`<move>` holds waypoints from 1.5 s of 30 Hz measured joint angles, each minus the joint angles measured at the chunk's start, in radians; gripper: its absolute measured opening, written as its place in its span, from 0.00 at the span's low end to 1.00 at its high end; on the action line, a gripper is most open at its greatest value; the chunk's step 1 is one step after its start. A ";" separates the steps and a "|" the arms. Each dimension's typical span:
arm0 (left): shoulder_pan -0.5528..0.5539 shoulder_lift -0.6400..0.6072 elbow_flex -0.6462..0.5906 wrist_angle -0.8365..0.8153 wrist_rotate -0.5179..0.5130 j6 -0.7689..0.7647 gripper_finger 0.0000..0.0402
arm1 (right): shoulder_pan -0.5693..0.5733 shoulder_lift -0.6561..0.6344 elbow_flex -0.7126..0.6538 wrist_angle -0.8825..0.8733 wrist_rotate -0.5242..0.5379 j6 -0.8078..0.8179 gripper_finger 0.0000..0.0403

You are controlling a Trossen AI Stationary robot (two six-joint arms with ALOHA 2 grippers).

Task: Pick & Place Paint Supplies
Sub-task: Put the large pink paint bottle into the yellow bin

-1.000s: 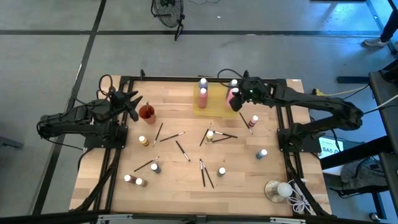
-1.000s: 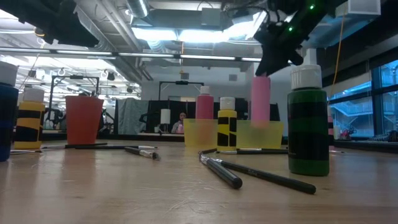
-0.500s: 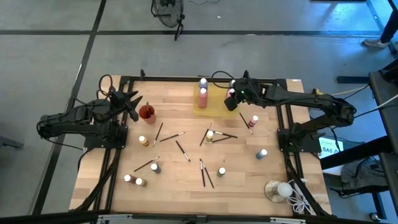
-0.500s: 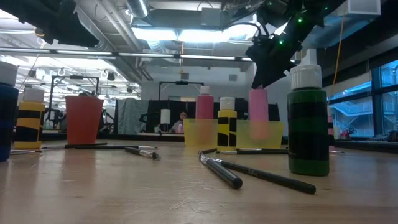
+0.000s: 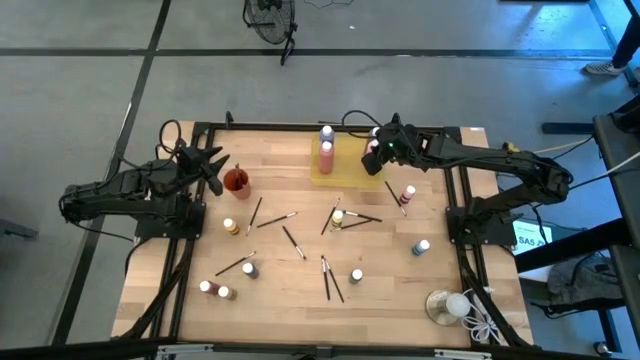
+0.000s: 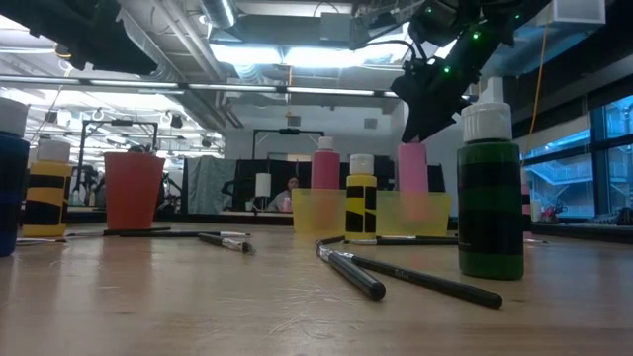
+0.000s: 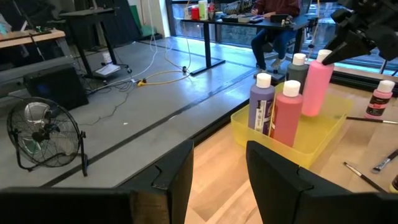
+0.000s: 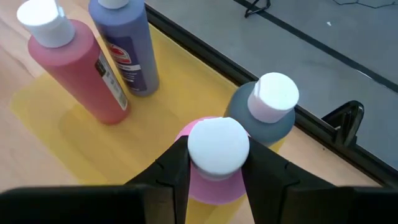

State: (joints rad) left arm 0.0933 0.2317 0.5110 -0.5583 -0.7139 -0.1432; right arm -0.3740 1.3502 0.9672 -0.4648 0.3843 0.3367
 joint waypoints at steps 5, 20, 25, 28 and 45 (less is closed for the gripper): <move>0.000 0.000 0.000 0.000 -0.001 0.000 0.36 | 0.000 0.000 0.000 0.000 -0.004 0.000 0.29; 0.000 0.000 0.000 0.000 -0.002 0.000 0.36 | -0.004 -0.003 -0.093 0.100 -0.015 0.053 0.29; 0.000 0.000 0.000 0.000 -0.002 0.000 0.36 | -0.004 -0.003 -0.094 0.100 -0.015 0.053 0.29; 0.000 0.000 0.000 0.000 -0.002 0.000 0.36 | -0.004 -0.003 -0.095 0.100 -0.015 0.053 0.34; 0.000 0.000 0.000 0.000 -0.003 0.000 0.36 | -0.004 -0.012 -0.081 0.102 -0.061 0.019 0.56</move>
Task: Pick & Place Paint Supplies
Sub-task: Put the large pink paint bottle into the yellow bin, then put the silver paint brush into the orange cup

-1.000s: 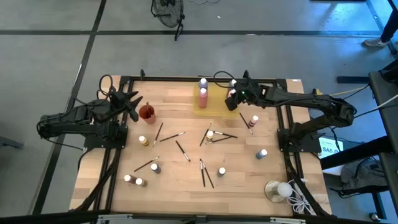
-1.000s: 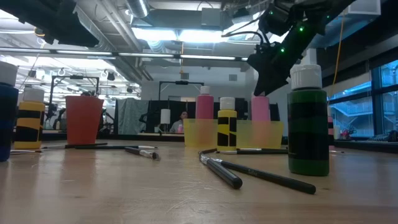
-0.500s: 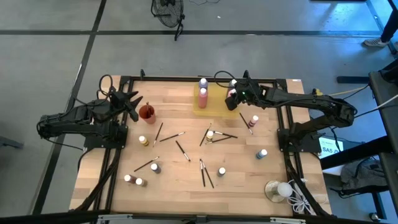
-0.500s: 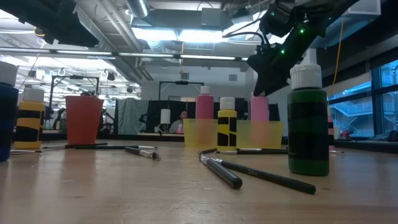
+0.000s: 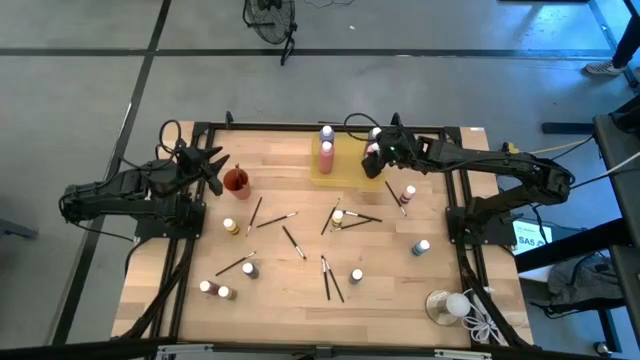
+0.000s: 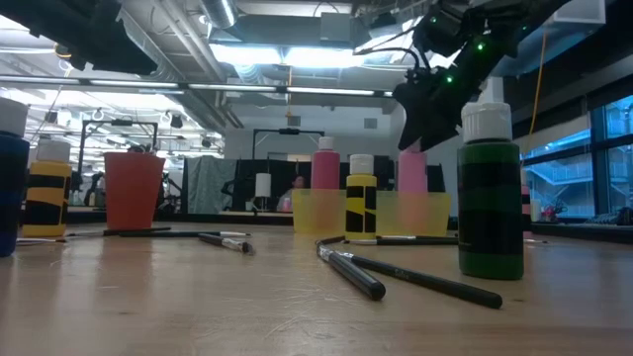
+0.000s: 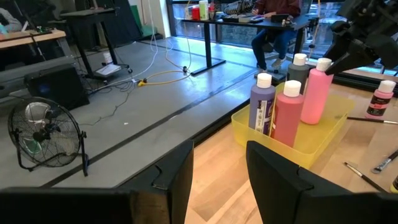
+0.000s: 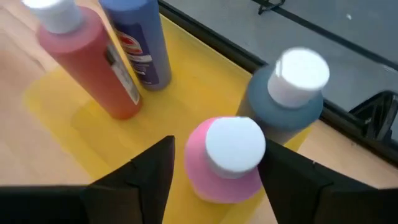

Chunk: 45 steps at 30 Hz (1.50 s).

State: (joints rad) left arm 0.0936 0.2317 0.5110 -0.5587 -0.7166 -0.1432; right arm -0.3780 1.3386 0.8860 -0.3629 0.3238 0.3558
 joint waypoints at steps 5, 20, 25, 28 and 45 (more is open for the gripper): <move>0.000 0.000 0.000 0.000 0.000 0.000 0.36 | 0.014 -0.032 0.051 -0.026 -0.003 -0.027 0.56; 0.000 0.000 0.000 0.000 0.001 0.000 0.36 | 0.085 -0.040 0.377 -0.411 -0.244 -0.072 0.56; 0.000 0.000 0.000 0.000 0.001 0.000 0.36 | 0.139 -0.041 0.458 -0.461 -0.442 -0.073 0.56; 0.000 0.000 0.000 0.000 0.002 0.000 0.36 | 0.174 -0.041 0.464 -0.468 -0.481 -0.079 0.56; 0.000 0.000 0.000 -0.038 0.004 -0.054 0.36 | 0.332 0.132 0.464 -0.565 -0.477 -0.091 0.56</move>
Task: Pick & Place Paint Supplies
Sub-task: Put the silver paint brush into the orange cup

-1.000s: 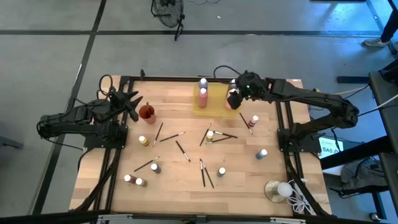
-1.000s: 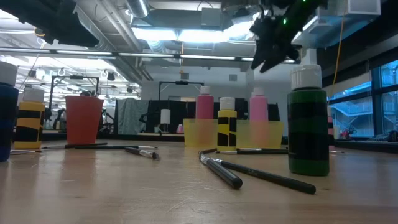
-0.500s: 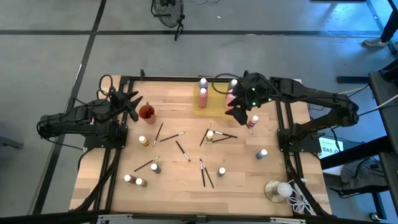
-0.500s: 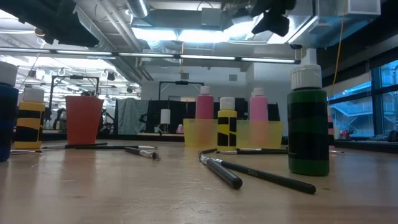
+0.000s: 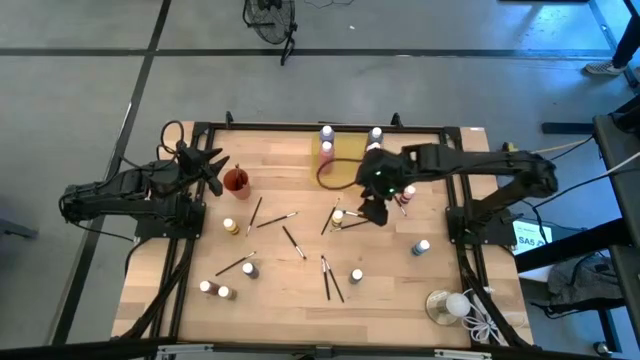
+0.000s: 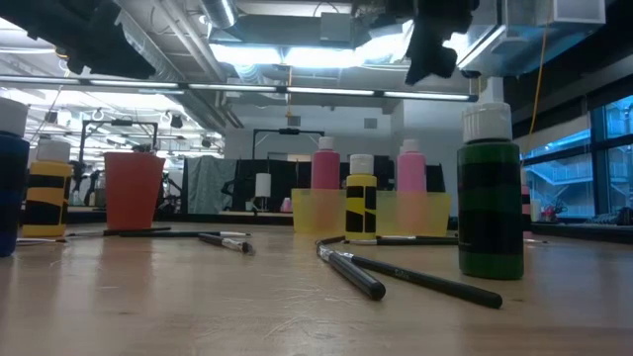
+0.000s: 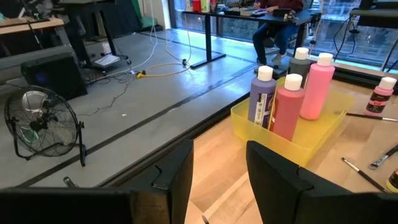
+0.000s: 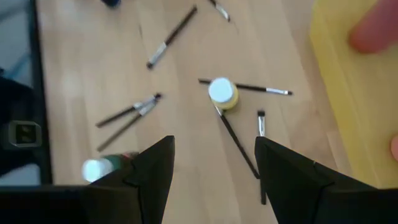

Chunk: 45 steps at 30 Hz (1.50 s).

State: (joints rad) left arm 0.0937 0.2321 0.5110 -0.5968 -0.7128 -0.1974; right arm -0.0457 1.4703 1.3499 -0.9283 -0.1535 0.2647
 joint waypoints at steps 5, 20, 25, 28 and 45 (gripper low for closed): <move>0.000 0.000 0.000 -0.005 0.000 -0.009 0.36 | 0.004 0.098 0.000 -0.015 0.000 -0.090 0.56; 0.000 0.000 0.000 -0.010 0.000 -0.017 0.36 | -0.009 0.299 -0.001 -0.028 0.029 -0.201 0.56; 0.000 0.000 0.000 -0.010 0.000 -0.017 0.36 | -0.022 0.314 -0.001 0.006 0.076 -0.234 0.56; 0.000 0.000 0.000 -0.010 0.000 -0.017 0.36 | -0.027 0.313 -0.001 0.040 0.076 -0.252 0.56; 0.000 0.000 0.000 -0.009 0.000 -0.018 0.36 | -0.047 0.382 -0.001 0.069 0.075 -0.363 0.56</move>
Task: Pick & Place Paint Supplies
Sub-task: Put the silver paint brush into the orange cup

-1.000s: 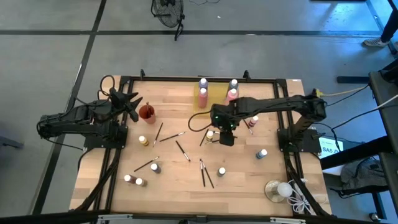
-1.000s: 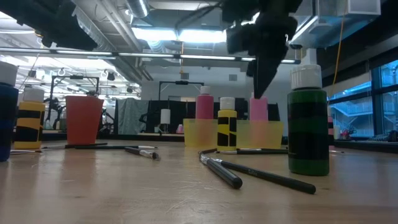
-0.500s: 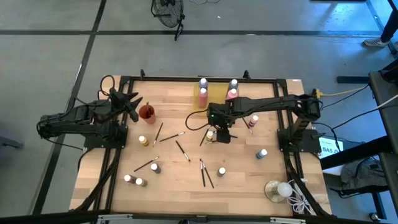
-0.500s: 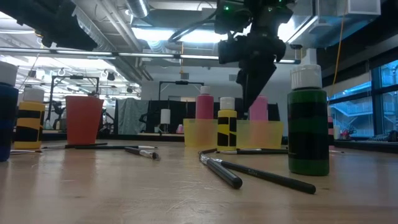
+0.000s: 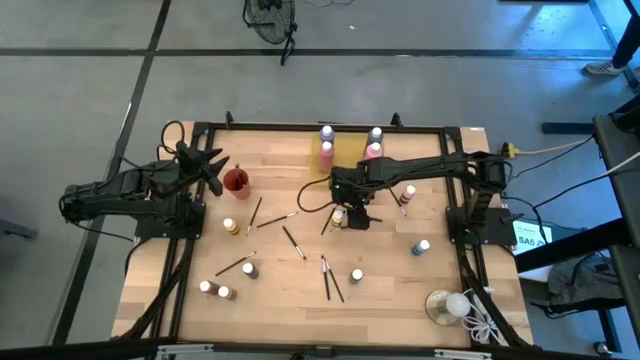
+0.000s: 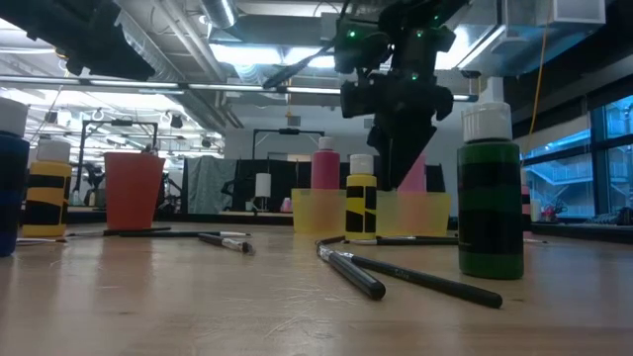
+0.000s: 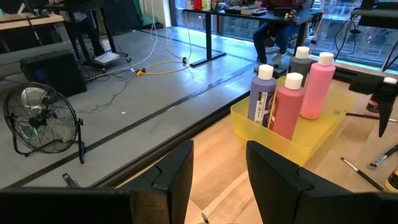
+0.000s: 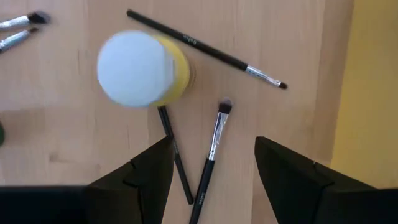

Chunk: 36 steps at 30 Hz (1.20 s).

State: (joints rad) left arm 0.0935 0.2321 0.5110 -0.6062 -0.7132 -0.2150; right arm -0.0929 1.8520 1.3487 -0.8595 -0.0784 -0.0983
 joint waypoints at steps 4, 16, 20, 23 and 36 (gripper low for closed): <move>0.000 0.000 0.000 0.000 0.000 0.000 0.36 | 0.000 0.023 0.000 0.012 0.000 -0.011 0.56; 0.000 0.000 0.000 0.000 0.000 0.000 0.36 | 0.000 0.088 0.000 0.051 -0.004 -0.063 0.56; 0.000 0.000 0.000 0.000 0.000 0.000 0.36 | 0.000 0.104 0.000 0.069 -0.003 -0.071 0.56; 0.000 0.000 0.000 0.000 0.000 0.000 0.36 | 0.000 0.107 0.000 0.082 -0.004 -0.078 0.56; 0.000 0.000 0.000 0.000 0.000 0.000 0.36 | 0.000 0.107 0.000 0.109 -0.007 -0.093 0.56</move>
State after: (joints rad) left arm 0.0933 0.2321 0.5110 -0.6064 -0.7132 -0.2153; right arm -0.0929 1.9587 1.3487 -0.7509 -0.0854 -0.1916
